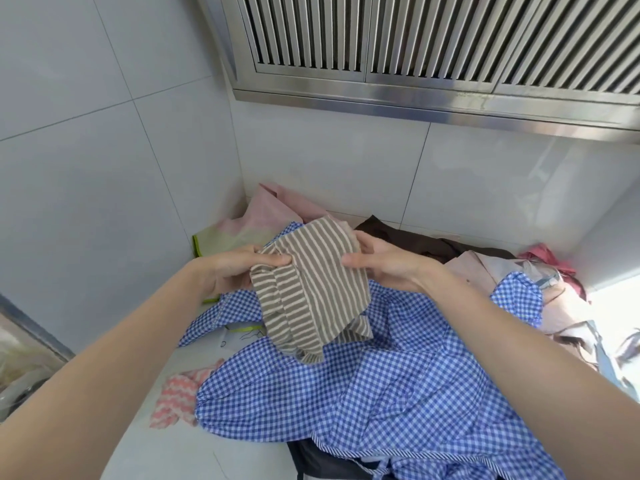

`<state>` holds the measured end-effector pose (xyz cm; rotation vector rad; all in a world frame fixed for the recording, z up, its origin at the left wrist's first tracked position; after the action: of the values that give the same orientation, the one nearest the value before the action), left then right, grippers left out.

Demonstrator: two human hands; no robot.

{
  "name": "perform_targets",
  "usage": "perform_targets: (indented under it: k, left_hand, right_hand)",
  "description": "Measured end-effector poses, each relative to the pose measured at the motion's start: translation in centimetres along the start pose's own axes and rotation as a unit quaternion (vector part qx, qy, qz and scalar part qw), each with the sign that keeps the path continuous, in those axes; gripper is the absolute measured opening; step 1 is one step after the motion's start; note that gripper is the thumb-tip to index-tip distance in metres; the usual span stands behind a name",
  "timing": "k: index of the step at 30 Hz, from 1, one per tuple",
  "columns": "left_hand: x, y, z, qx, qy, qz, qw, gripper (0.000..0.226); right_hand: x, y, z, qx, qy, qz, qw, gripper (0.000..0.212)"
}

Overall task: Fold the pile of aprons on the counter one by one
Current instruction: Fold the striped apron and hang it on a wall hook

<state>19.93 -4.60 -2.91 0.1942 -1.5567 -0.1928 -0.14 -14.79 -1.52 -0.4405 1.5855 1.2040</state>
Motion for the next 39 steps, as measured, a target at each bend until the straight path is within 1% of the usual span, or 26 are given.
perform_targets:
  k: [2,5,7,9,11,14,15,16,18,19,20,21,22,23,24,25,26,27,28,30,32,33,36,39]
  left_hand:
    - [0.3,0.1,0.1,0.003,0.005,0.009,1.000,0.098]
    - [0.8,0.2,0.5,0.010,0.015,0.014,1.000,0.099]
    - [1.3,0.4,0.4,-0.020,-0.003,-0.005,1.000,0.101]
    - [2.0,0.8,0.5,-0.072,-0.058,-0.022,0.995,0.098]
    - [2.7,0.6,1.1,-0.093,-0.099,-0.005,0.991,0.086]
    - [3.2,-0.3,3.0,-0.071,-0.123,0.051,0.989,0.063]
    - [3.0,-0.5,3.4,-0.059,-0.126,0.071,0.988,0.061]
    - [2.7,-0.7,3.6,-0.044,-0.126,0.091,0.987,0.065]
    - [2.2,-0.9,3.5,-0.002,-0.118,0.126,0.985,0.076]
    - [2.1,-1.0,3.3,0.021,-0.105,0.140,0.984,0.076]
    - [2.0,-1.0,3.1,0.039,-0.090,0.150,0.984,0.075]
    - [1.9,-1.0,3.0,0.044,-0.077,0.155,0.984,0.075]
    - [1.8,-0.9,2.9,0.035,-0.061,0.153,0.986,0.078]
    - [1.6,-0.9,2.9,0.019,-0.039,0.146,0.988,0.083]
    - [1.4,-0.8,2.9,0.004,-0.010,0.131,0.991,0.086]
    - [1.3,-0.7,2.9,-0.011,0.014,0.114,0.993,0.082]
    - [1.3,-0.5,3.0,-0.023,0.026,0.100,0.994,0.072]
    - [1.4,-0.5,3.0,-0.026,0.013,0.093,0.995,0.062]
    - [1.6,-0.5,2.9,-0.022,-0.016,0.091,0.995,0.058]
    - [2.2,-0.7,3.1,-0.026,-0.090,0.096,0.991,0.069]
    - [2.9,-0.8,4.1,-0.056,-0.180,0.098,0.977,0.078]
    - [3.0,-1.0,4.6,-0.067,-0.215,0.100,0.969,0.078]
    - [2.5,-1.6,5.2,-0.049,-0.244,0.096,0.964,0.053]
    - [2.0,-1.8,4.8,-0.046,-0.245,0.085,0.965,0.034]
  right_hand:
    - [0.4,-0.2,0.1,-0.005,-0.020,0.001,1.000,0.072]
    - [0.6,-0.8,0.3,0.019,-0.066,-0.012,0.998,0.087]
    - [0.4,-0.8,0.1,0.031,-0.070,-0.029,0.997,0.084]
    - [-0.1,-0.6,0.1,0.044,-0.020,-0.039,0.998,0.076]
    - [-0.7,-0.4,0.2,0.055,0.066,-0.046,0.995,0.074]
    - [-1.5,-0.5,0.7,0.068,0.210,-0.049,0.974,0.081]
    - [-1.6,-0.5,0.7,0.069,0.232,-0.055,0.969,0.085]
    - [-1.6,-0.5,0.6,0.068,0.242,-0.063,0.966,0.091]
    - [-1.4,-0.3,0.1,0.065,0.214,-0.070,0.972,0.099]
    - [-1.1,-0.1,-0.2,0.064,0.176,-0.066,0.980,0.096]
    - [-1.0,0.1,-0.5,0.064,0.145,-0.060,0.986,0.086]
    - [-1.0,0.3,-0.7,0.062,0.126,-0.052,0.989,0.070]
    - [-1.0,0.3,-0.8,0.057,0.119,-0.041,0.990,0.053]
    - [-0.9,0.4,-1.0,0.051,0.110,-0.033,0.992,0.040]
    - [-0.8,0.4,-1.2,0.046,0.092,-0.027,0.994,0.036]
    - [-0.7,0.3,-1.4,0.043,0.070,-0.020,0.996,0.038]
    - [-0.6,0.1,-1.6,0.045,0.055,-0.016,0.997,0.041]
    - [-0.6,0.0,-1.7,0.050,0.047,-0.016,0.997,0.042]
    - [-0.5,-0.1,-1.9,0.059,0.044,-0.022,0.997,0.038]
    - [-0.6,-0.3,-2.0,0.075,0.035,-0.035,0.996,0.024]
    - [-0.8,-0.5,-1.8,0.075,0.061,-0.043,0.994,0.020]
    - [-0.9,-0.6,-1.6,0.070,0.086,-0.040,0.993,0.021]
    - [-1.1,-0.8,-1.1,0.056,0.139,-0.036,0.988,0.023]
    - [-1.3,-0.8,-1.5,0.073,0.158,-0.037,0.984,0.017]
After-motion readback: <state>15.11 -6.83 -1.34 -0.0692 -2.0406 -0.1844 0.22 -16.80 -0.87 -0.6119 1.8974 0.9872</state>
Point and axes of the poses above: each hand's wrist, its own y-axis away from the middle knuckle, its own z-axis out of the palm, x = y × z, the point moved 3 cm from there along -y, towards the middle knuckle, and after that the axes turned 11 degrees about z, right-handed, at the moved point
